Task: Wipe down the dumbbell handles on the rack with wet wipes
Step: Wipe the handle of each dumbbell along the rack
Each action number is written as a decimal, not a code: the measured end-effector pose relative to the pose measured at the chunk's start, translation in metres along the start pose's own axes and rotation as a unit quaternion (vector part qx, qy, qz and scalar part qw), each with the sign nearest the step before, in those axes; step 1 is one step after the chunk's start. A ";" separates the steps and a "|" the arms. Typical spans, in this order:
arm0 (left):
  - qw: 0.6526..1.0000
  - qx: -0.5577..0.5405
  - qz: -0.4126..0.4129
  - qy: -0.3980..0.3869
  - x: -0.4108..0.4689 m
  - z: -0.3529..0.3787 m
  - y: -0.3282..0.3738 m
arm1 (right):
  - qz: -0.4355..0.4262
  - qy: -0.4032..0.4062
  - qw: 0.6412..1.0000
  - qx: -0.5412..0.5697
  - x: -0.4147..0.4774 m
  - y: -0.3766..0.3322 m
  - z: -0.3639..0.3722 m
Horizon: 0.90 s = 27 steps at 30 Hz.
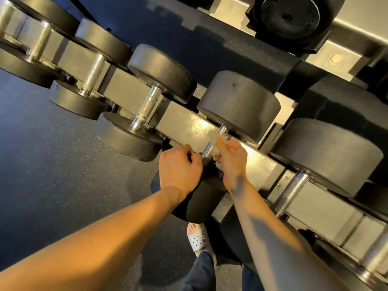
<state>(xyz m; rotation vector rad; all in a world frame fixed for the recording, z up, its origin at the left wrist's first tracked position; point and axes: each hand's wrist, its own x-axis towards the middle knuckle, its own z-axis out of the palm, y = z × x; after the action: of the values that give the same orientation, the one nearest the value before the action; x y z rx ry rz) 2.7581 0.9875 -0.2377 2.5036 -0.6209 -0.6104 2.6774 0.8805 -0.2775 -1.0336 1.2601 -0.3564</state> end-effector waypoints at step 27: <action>0.998 -0.056 0.005 0.039 -0.002 -0.005 0.003 | -0.040 -0.126 0.940 -0.315 -0.013 0.013 -0.001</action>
<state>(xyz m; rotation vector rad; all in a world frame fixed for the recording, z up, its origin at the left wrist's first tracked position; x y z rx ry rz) 2.7580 0.9882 -0.2315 2.4066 -0.5551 -0.5266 2.6681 0.8959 -0.2799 -1.6217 1.1185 0.1369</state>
